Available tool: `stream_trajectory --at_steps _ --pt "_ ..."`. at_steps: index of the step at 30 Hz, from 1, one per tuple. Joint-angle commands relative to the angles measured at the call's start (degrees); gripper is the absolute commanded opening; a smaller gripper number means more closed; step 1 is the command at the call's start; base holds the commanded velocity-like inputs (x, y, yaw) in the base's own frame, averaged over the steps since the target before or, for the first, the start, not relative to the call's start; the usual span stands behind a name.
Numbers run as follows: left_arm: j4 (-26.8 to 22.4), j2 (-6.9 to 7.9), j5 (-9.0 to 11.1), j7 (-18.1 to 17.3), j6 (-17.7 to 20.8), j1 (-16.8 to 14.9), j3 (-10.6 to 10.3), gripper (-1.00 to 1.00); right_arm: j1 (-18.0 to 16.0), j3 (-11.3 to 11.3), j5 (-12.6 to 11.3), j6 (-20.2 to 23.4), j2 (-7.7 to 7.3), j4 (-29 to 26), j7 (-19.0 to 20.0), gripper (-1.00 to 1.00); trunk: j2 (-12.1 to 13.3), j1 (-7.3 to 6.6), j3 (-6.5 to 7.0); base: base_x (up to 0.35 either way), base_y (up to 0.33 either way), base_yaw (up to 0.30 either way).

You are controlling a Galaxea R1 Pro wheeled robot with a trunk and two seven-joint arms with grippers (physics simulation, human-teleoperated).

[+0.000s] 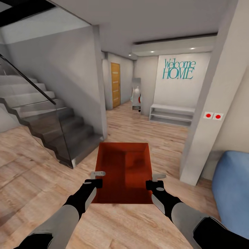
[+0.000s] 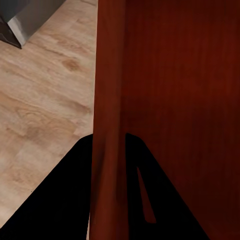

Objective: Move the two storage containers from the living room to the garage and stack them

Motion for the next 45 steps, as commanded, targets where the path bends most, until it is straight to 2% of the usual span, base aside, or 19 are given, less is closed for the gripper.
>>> stream_trajectory --at_steps 1,17,28,45 --pt "0.65 0.03 -0.17 0.38 0.36 0.0 -0.34 -1.0 -0.11 -0.25 0.2 -2.08 -0.01 -0.18 0.02 -1.0 -0.13 0.07 -0.13 0.322 0.0 0.0" --pt "0.65 0.03 -0.2 0.38 0.36 0.0 -0.39 -1.0 -0.17 -0.28 0.2 -2.08 -0.01 -0.18 0.01 -1.0 -0.13 0.07 -0.13 0.322 0.0 -0.004" --pt "0.65 0.03 -0.2 0.38 0.36 0.01 -0.36 -1.0 -0.14 -0.28 0.09 -2.1 -0.01 -0.18 0.01 -1.0 -0.13 0.07 -0.13 0.322 0.0 -0.194" --pt "0.65 0.03 -0.2 0.38 0.36 0.0 -0.34 -1.0 -0.11 -0.28 0.07 -2.08 -0.01 -0.18 0.01 -1.0 -0.13 0.07 -0.13 0.322 0.0 -0.011"
